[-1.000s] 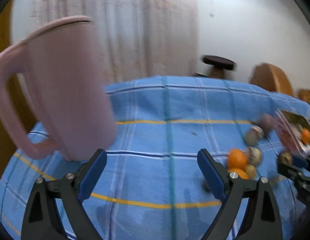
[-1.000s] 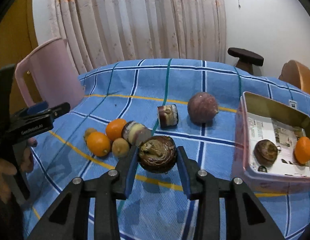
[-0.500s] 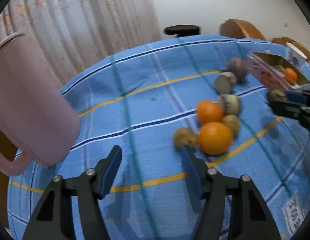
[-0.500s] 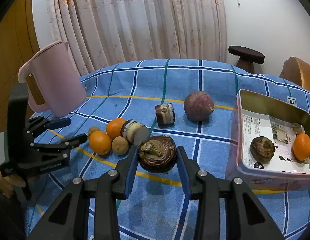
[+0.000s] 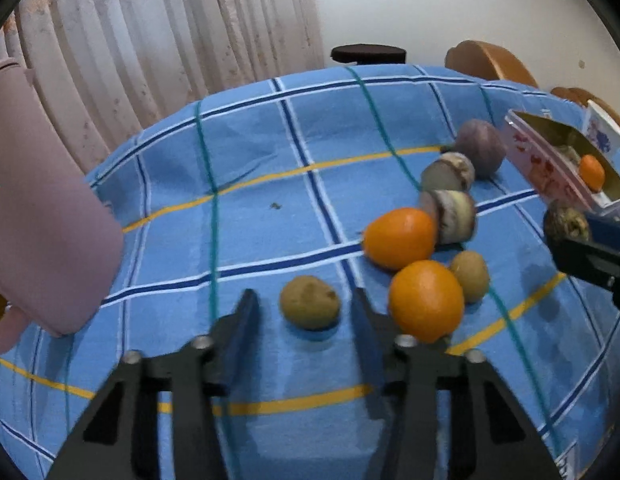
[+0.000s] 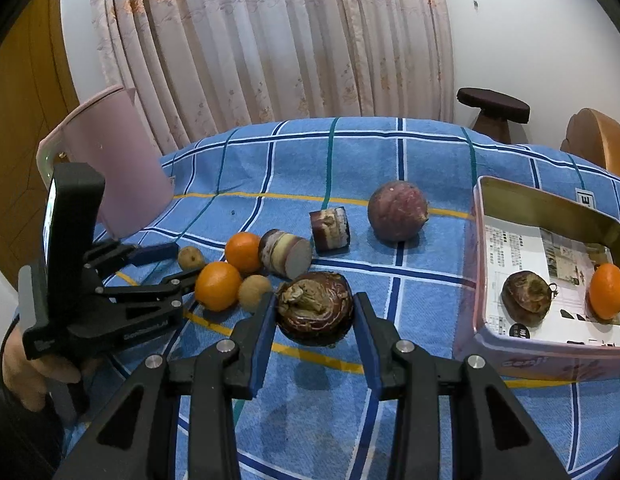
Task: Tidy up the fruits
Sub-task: 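Grasp a small brown kiwi with the left tool while the right tool holds the brown fruit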
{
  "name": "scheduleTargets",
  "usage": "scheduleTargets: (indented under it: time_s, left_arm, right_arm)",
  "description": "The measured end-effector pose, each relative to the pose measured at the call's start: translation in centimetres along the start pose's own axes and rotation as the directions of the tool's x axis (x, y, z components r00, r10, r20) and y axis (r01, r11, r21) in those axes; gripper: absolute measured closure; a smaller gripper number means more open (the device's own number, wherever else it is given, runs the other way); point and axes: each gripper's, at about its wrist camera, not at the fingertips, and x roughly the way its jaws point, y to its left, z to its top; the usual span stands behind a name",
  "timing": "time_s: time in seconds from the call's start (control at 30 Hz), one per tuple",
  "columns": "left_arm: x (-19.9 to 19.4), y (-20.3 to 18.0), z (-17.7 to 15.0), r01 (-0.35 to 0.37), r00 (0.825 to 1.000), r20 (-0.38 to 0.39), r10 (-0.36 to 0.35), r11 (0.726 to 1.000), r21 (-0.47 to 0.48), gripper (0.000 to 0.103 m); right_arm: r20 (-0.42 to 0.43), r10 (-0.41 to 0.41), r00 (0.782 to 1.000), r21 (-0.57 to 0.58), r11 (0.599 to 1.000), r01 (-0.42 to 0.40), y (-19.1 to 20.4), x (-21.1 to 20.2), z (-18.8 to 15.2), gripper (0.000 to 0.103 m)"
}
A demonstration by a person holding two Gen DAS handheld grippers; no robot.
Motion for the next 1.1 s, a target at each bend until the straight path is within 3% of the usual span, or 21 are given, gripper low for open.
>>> scheduleTargets:
  time_s: [0.1, 0.3, 0.47, 0.6, 0.73, 0.83, 1.1]
  left_arm:
    - [0.1, -0.2, 0.1, 0.017, 1.000, 0.000, -0.018, 1.000, -0.009, 0.071]
    - [-0.6, -0.9, -0.1, -0.053, 0.998, 0.027, 0.053, 0.999, 0.003, 0.072]
    - [-2.5, 0.8, 0.1, -0.015, 0.989, 0.147, 0.030, 0.994, -0.104, 0.072]
    - [-4.9, 2.5, 0.0, 0.114, 0.955, 0.292, -0.053, 0.974, -0.197, 0.072]
    - [-6.3, 2.4, -0.1, 0.194, 0.916, 0.388, -0.100, 0.958, -0.211, 0.072]
    - [-6.7, 1.1, 0.2, 0.199, 0.909, 0.403, -0.106, 0.960, -0.199, 0.072]
    - [-6.3, -3.6, 1.0, 0.189, 0.915, 0.385, -0.119, 0.971, -0.147, 0.072]
  right_arm:
    - [0.002, -0.001, 1.000, 0.005, 1.000, 0.001, -0.1, 0.0, 0.0, 0.063]
    - [0.006, -0.006, 1.000, -0.003, 1.000, 0.006, 0.1, 0.2, -0.1, 0.063]
    - [0.048, -0.033, 0.998, -0.008, 0.999, 0.033, -0.1, -0.5, 0.0, 0.063]
    - [0.080, -0.013, 0.997, 0.018, 1.000, 0.012, -0.7, -1.3, 0.4, 0.063]
    - [0.127, 0.012, 0.992, 0.012, 1.000, -0.014, -0.9, -2.5, 0.8, 0.063]
    - [0.148, 0.012, 0.989, 0.008, 1.000, -0.013, -1.2, -3.1, 1.0, 0.063]
    - [0.167, -0.032, 0.985, 0.028, 0.999, 0.028, -4.1, -4.2, 0.9, 0.062]
